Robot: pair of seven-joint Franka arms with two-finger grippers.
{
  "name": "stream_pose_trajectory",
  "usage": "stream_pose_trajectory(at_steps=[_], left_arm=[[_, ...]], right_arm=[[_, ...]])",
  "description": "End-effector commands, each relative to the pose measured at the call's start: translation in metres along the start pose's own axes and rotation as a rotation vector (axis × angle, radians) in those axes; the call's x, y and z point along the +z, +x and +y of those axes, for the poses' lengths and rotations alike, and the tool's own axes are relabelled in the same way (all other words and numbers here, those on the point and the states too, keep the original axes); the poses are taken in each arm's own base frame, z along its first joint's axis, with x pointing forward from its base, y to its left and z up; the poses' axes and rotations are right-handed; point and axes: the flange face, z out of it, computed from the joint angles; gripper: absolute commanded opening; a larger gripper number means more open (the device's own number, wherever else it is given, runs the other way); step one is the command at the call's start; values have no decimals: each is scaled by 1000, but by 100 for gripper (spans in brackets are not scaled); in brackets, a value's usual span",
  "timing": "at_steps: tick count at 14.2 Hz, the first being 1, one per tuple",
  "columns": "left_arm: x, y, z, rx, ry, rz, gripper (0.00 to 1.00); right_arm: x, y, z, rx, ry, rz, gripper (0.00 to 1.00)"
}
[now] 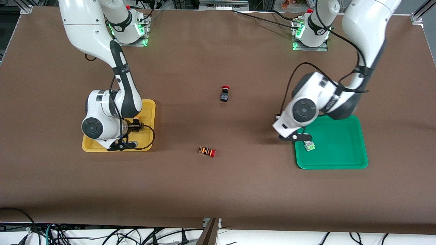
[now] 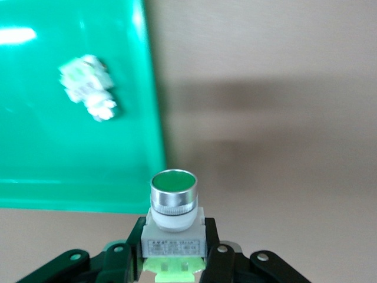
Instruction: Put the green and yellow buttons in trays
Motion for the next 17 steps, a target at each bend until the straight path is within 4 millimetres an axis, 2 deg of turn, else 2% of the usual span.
stream_pose_trajectory(at_steps=[1, 2, 3, 5, 6, 8, 9, 10, 11, 14, 16, 17], left_arm=[[6, 15, -56, 109, -2, -5, 0], [13, 24, -87, 145, -25, 4, 0], [27, 33, -108, 201, -53, 17, 0], [52, 44, -121, 243, -79, 29, 0], [62, 49, -130, 245, -72, 39, 0], [78, 49, -137, 251, -62, 52, 8], [86, 48, -140, 246, -71, 59, 22], [86, 48, -143, 239, -73, 60, 68], [85, 48, -145, 236, -73, 58, 100], [59, 45, -153, 221, -52, 70, 100], [28, 38, -152, 216, -40, 89, 100], [5, 30, -144, 221, -26, 103, 100]], right_arm=[[-57, 6, 5, -11, 23, 10, 100], [-74, 7, 9, -12, 24, -7, 100], [-92, 6, 12, -11, 26, -25, 100], [-131, 1, 14, -7, 31, -65, 100], [-138, -1, 13, -6, 34, -85, 100], [-171, -14, 26, 9, 44, -60, 100], [-188, -22, 25, 4, 28, -45, 100], [-207, -35, 23, 14, -7, -28, 100], [-228, -56, 19, 61, -35, -3, 100], [-274, -112, 15, 168, -20, 58, 100], [-302, -144, 21, 163, -18, 107, 100], [-319, -165, 24, 152, -22, 127, 100]])
